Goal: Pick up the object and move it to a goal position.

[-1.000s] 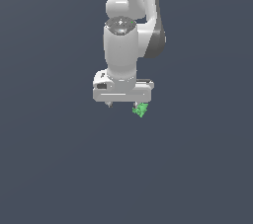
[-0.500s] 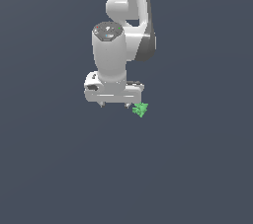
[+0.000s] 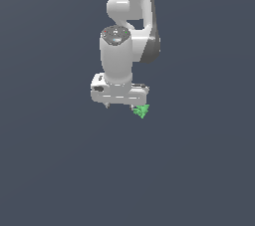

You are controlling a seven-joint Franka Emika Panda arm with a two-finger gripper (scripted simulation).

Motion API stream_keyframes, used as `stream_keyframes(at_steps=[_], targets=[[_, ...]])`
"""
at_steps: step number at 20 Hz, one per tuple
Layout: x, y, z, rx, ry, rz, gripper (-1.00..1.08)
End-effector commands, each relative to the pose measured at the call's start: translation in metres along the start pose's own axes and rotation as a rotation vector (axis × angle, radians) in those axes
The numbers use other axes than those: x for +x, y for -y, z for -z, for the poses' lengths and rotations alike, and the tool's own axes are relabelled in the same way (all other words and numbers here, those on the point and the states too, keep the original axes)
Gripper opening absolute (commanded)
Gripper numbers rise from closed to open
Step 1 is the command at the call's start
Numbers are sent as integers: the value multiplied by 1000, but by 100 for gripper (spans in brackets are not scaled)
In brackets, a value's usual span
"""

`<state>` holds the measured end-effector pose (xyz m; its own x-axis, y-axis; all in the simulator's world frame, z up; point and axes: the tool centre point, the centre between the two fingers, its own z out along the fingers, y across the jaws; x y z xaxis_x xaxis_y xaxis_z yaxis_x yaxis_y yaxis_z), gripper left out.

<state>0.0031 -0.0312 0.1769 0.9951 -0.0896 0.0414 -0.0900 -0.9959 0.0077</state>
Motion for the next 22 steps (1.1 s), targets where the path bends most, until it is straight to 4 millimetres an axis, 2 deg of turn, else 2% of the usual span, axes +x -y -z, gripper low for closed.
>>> stream_keyframes(at_steps=[1,7,22], targets=[[-5,7,-5,1,3,-27,100],[-21,29,-23,4,11,-122,100],[-76,82,-69,2,36,-395,100]])
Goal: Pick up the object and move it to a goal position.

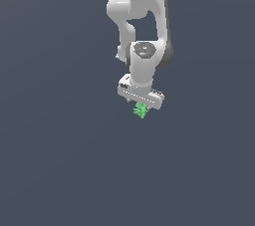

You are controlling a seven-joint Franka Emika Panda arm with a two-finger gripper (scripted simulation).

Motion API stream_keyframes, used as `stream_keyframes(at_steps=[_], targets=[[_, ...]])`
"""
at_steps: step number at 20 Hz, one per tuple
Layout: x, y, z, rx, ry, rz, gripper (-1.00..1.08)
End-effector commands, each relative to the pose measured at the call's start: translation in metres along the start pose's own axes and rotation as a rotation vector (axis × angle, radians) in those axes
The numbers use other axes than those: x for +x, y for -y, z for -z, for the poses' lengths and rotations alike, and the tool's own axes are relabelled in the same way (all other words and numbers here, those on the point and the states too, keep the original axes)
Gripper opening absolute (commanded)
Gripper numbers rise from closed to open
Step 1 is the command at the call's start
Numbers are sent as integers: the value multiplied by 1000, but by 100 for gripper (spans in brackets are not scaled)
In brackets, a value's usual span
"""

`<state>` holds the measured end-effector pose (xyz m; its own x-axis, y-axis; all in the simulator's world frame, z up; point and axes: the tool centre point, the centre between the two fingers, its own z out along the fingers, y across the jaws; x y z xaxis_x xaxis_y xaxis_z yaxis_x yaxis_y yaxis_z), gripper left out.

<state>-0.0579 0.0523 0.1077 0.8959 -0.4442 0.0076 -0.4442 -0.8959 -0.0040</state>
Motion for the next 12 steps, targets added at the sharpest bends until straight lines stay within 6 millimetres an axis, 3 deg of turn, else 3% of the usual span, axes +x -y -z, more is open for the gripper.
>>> stream_keyframes(at_steps=[1,12], targets=[[-9,3,-6,-1,2,-37,100],[-28,8,-17,-4,7,-110,100]])
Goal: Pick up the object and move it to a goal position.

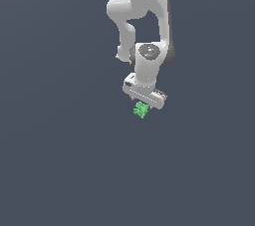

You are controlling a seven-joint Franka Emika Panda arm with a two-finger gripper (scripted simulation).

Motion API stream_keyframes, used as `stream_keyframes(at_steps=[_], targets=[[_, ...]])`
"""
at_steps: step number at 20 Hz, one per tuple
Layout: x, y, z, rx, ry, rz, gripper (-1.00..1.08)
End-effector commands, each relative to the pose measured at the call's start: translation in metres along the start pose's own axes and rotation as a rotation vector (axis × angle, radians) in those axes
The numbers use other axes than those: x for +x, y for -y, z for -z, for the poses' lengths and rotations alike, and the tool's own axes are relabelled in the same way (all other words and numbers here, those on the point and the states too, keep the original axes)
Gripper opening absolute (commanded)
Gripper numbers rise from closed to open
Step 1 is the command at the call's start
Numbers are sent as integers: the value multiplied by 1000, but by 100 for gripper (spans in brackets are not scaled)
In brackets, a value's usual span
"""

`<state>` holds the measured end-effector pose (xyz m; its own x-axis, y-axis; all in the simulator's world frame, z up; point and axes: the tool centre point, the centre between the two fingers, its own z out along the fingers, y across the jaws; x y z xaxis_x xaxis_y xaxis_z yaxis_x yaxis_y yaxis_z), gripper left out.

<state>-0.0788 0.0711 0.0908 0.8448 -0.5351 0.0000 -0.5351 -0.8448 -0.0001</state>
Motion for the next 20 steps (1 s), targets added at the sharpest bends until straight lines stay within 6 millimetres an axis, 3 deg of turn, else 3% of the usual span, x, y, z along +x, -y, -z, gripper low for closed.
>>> stream_keyframes(at_steps=[1,6,15,20], targets=[[-1,0,-1,0,0,-6,100],[-1,0,-6,0,0,-2,100],[-2,-1,-44,0,0,-6,100],[-2,0,-51,0,0,-6,100]])
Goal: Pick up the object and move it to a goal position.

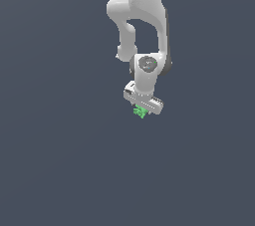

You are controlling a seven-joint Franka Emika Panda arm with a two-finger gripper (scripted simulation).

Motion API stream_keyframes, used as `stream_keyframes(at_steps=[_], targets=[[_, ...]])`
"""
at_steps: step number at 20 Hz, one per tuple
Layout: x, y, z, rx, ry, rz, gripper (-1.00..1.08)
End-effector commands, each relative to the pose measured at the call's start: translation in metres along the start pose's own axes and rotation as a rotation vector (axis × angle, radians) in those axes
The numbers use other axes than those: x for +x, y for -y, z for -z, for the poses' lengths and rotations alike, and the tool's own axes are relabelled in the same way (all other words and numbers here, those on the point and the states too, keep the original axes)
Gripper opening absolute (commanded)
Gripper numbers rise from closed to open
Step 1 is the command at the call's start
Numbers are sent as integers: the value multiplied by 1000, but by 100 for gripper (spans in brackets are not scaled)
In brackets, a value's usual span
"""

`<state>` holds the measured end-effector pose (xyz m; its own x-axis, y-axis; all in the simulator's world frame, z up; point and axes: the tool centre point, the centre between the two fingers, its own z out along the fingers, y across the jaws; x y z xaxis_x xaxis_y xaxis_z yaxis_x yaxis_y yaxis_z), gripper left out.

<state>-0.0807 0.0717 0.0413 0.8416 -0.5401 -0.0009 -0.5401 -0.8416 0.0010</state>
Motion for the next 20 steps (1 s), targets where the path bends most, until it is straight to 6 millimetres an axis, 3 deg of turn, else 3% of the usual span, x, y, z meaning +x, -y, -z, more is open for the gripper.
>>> stream_keyframes(at_steps=[1,13,20], targets=[[0,0,-1,1,-1,0,-100],[1,2,-1,2,-2,1,-100],[9,14,1,2,-2,1,-100]])
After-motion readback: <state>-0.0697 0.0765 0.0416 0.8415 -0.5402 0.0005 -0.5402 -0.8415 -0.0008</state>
